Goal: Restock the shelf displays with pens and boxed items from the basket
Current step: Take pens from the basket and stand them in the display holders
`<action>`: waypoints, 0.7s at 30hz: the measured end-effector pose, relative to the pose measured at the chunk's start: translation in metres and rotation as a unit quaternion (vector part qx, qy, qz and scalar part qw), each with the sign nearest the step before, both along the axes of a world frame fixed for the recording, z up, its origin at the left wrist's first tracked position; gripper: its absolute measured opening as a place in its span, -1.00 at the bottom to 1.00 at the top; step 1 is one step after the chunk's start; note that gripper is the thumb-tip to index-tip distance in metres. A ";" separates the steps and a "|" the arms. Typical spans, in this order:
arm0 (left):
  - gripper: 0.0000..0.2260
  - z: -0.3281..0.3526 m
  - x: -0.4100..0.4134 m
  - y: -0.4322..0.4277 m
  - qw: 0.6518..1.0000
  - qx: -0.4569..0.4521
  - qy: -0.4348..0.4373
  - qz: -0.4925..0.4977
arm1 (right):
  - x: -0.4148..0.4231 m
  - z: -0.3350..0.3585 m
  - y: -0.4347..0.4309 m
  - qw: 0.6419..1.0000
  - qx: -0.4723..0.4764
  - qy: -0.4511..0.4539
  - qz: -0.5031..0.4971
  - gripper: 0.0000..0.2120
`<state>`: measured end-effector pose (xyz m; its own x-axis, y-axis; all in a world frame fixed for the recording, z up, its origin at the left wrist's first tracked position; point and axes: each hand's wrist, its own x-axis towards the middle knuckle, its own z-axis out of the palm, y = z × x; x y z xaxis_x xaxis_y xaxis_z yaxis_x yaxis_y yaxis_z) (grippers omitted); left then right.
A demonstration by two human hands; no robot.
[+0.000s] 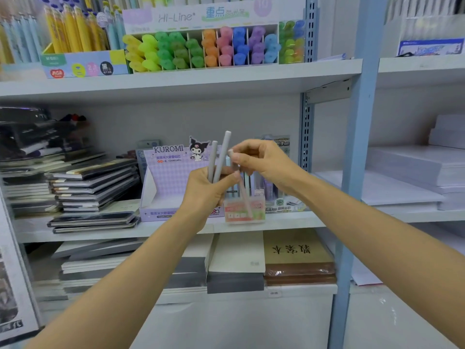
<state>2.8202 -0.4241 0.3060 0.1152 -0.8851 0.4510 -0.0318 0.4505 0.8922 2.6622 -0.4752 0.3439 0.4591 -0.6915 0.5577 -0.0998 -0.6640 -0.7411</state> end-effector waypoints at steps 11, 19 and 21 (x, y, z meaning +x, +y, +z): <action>-0.80 0.003 -0.002 -0.021 0.996 0.083 0.029 -0.001 | -0.031 0.006 -0.028 0.976 -0.035 -0.172 -0.130 -0.96; -0.77 -0.012 0.006 -0.028 0.998 0.031 -0.052 -0.031 | -0.023 -0.028 -0.050 0.982 -0.082 -0.055 -0.163 -0.96; -0.77 -0.014 0.007 -0.028 0.997 0.020 -0.068 -0.031 | -0.023 -0.028 -0.052 0.982 -0.088 -0.023 -0.163 -0.96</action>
